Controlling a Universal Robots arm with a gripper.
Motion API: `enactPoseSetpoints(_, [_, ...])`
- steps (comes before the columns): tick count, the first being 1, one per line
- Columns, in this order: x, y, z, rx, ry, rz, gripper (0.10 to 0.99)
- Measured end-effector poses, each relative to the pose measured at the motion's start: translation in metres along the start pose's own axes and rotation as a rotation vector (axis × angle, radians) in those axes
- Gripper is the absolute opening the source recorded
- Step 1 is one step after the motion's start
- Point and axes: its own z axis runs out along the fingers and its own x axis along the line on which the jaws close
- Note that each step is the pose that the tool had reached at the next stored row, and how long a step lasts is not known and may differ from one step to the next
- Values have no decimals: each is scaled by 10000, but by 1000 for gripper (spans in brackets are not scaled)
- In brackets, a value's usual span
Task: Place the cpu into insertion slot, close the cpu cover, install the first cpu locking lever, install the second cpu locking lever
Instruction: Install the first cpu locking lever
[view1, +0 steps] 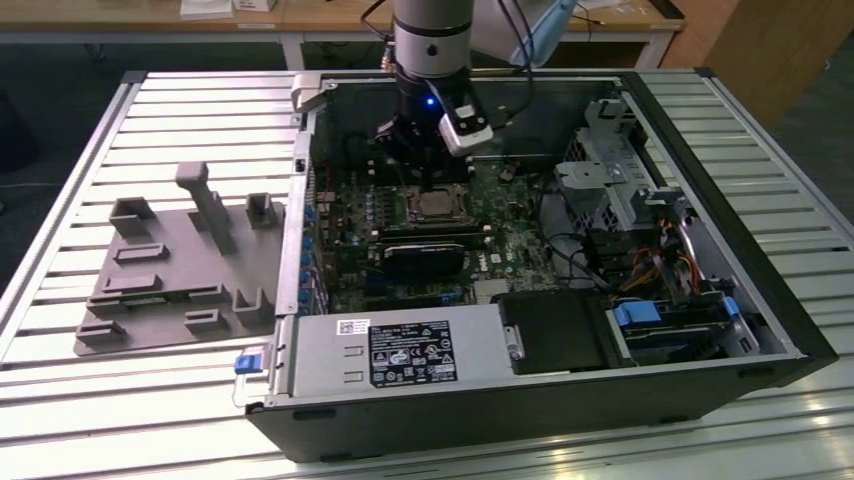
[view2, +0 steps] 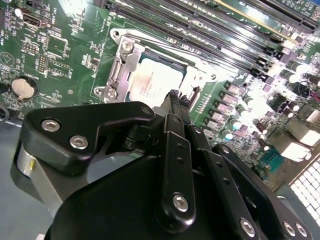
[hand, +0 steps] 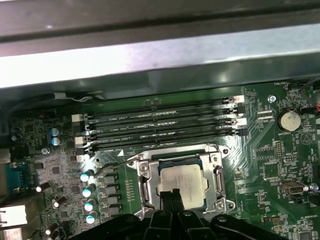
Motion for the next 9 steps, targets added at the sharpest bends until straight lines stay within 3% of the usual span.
enactPoseSetpoints(9, [83, -12, -2, 0, -2, -1, 102])
